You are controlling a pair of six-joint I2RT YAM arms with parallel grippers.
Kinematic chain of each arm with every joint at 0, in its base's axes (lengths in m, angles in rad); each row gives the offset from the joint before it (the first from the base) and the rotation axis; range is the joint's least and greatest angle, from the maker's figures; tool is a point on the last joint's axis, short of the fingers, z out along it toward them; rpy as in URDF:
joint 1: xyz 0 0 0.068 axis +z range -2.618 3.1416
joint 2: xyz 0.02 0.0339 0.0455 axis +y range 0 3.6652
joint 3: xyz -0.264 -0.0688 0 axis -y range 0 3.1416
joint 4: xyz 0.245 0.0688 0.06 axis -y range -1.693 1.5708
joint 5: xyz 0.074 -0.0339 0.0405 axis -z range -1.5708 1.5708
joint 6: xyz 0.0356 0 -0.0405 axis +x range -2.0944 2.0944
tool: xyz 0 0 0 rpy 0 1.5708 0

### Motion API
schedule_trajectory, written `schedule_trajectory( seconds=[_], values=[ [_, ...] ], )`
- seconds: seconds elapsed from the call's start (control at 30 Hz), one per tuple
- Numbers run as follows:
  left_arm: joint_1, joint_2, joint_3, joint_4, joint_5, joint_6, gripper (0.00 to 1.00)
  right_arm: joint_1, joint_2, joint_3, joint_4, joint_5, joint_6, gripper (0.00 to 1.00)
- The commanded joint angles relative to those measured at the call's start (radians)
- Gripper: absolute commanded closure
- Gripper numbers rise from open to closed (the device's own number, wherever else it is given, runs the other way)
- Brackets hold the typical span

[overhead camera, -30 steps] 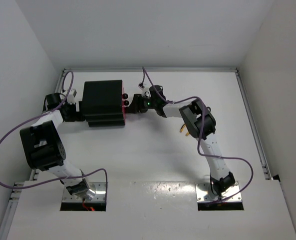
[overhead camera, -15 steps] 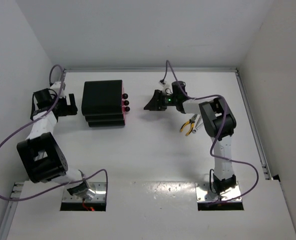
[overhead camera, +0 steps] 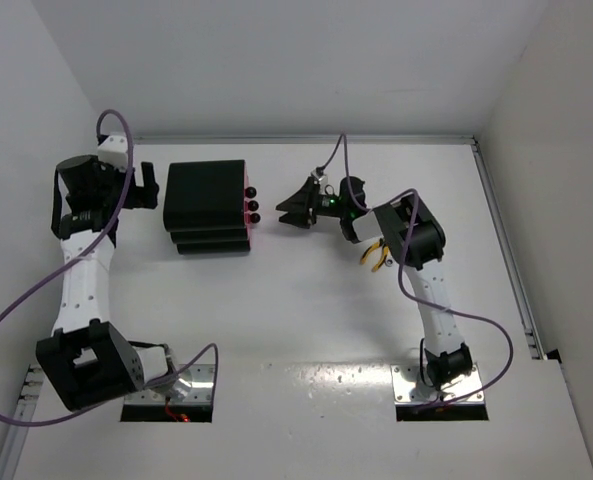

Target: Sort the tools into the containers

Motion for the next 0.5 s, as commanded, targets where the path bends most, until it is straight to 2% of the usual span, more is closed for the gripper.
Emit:
schedule_trajectory(
  seconds=[0.0,0.23,0.47],
  values=[
    [-0.048,-0.003,0.053,-0.052,0.020,0.012,0.09,0.011,0.011,0.085,0.180,0.007,0.150,0.38],
    [-0.183,0.053,0.075,-0.052,-0.055,-0.017,0.09,0.040,0.078,0.209,0.157,-0.002,0.166,0.38],
    [-0.266,0.081,0.035,-0.020,-0.142,-0.027,0.09,0.060,0.153,0.255,0.105,0.017,0.166,0.38]
  ],
)
